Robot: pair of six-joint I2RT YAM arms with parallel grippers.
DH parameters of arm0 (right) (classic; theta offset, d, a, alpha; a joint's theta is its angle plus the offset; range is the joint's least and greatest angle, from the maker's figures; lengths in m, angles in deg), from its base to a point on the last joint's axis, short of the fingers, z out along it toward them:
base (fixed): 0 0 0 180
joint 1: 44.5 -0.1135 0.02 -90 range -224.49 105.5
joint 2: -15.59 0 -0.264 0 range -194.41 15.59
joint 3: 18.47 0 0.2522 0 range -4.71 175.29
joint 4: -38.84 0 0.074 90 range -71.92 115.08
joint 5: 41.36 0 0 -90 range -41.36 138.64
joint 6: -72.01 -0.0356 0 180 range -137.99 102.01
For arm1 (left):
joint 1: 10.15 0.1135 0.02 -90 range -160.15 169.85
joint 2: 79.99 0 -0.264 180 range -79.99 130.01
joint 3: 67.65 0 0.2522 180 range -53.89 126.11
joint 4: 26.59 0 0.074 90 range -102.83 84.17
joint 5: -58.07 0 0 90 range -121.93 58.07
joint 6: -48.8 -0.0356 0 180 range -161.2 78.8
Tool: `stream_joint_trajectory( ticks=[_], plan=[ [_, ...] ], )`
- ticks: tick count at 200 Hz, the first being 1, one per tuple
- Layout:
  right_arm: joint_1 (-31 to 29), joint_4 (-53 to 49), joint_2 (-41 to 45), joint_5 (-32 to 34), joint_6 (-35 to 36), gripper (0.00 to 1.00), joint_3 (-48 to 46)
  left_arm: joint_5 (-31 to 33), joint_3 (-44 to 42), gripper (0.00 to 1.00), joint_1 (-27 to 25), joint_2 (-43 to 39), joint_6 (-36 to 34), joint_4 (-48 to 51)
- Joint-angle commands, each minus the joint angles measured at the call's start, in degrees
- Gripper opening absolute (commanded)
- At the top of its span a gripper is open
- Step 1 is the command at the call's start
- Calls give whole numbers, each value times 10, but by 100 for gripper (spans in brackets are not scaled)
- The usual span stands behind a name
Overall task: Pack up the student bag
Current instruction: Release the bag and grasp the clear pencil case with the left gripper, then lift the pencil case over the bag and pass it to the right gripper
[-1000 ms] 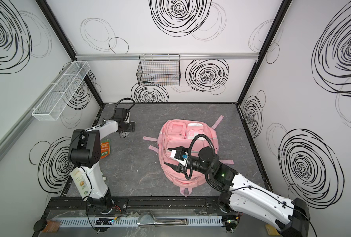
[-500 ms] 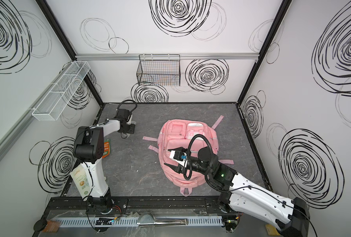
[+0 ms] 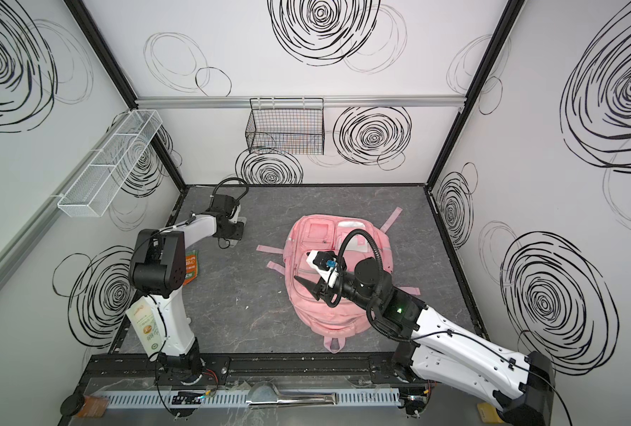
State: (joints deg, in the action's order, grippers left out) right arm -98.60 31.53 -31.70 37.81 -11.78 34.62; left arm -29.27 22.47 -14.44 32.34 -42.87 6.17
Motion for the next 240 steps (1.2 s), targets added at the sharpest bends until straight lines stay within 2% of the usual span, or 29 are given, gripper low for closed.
stream_joint_trajectory(
  ticks=[1, 54, 102, 143, 207, 240],
  plan=[
    [-3, 29, -8, 64, -84, 68, 26, -24, -11, 47, -37, -97, 17, -23],
    [9, 58, -77, 156, -225, 63, 73, -27, -56, 47, -138, -240, 15, -86],
    [37, 96, -121, 167, -336, 65, 93, -50, -117, 47, -223, -349, 30, -181],
    [55, 109, -152, 157, -374, 64, 110, -67, -130, 47, -278, -388, 34, -201],
    [68, 141, -184, 128, -383, 61, 136, -68, -140, 47, -340, -406, 22, -212],
    [81, 145, -184, 120, -399, 52, 132, -67, -146, 46, -358, -413, 17, -221]
  ],
)
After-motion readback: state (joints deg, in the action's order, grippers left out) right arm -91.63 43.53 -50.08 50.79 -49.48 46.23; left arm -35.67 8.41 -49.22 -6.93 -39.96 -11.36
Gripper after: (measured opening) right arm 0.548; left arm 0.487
